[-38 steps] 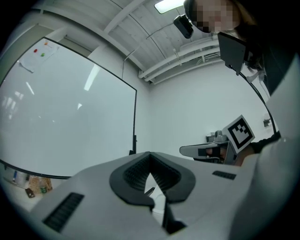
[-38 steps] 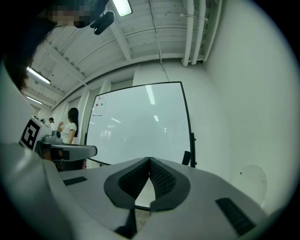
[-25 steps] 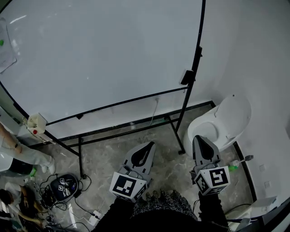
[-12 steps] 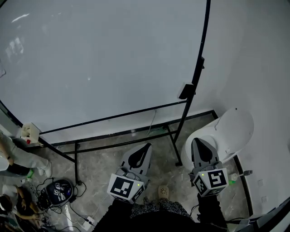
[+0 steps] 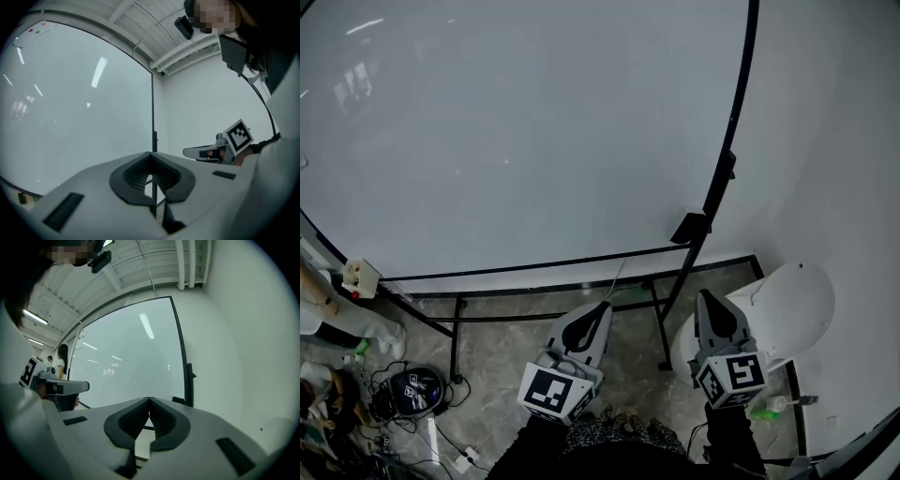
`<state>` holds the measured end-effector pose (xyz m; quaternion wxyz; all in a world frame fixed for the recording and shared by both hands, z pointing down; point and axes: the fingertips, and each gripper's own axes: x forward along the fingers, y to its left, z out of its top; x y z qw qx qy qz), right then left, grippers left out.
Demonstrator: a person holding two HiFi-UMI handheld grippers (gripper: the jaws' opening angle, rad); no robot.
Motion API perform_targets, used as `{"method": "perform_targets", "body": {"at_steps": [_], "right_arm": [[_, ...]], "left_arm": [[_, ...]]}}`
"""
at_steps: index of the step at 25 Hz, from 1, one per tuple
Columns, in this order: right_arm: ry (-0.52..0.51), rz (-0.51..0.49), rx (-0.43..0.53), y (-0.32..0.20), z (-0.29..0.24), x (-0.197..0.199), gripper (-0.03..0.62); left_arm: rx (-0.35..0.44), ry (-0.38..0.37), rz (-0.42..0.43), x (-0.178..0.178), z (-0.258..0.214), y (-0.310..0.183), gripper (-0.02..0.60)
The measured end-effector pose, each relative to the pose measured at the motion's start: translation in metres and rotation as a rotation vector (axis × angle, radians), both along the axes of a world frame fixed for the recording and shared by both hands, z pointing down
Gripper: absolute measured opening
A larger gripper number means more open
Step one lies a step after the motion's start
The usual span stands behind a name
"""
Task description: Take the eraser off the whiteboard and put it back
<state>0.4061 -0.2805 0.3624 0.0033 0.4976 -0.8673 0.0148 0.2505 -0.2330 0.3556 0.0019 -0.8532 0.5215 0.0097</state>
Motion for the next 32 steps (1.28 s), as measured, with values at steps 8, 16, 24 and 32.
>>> {"method": "perform_targets", "body": {"at_steps": [8, 16, 24, 32], "right_arm": [[0.0, -0.009, -0.025, -0.036, 0.011, 0.002, 0.009], [0.023, -0.002, -0.039, -0.068, 0.02, -0.006, 0.009], [0.037, 0.053, -0.04, -0.113, 0.025, -0.009, 0.014], [-0.037, 0.102, -0.107, -0.159, 0.046, -0.005, 0.245]], "left_arm": [[-0.002, -0.023, -0.018, 0.0, 0.0, -0.031, 0.002], [0.005, -0.015, 0.028, -0.002, 0.002, -0.071, 0.002], [0.029, -0.019, 0.064, -0.015, -0.003, -0.112, 0.002], [0.017, -0.033, 0.049, -0.031, -0.007, -0.141, 0.002]]}}
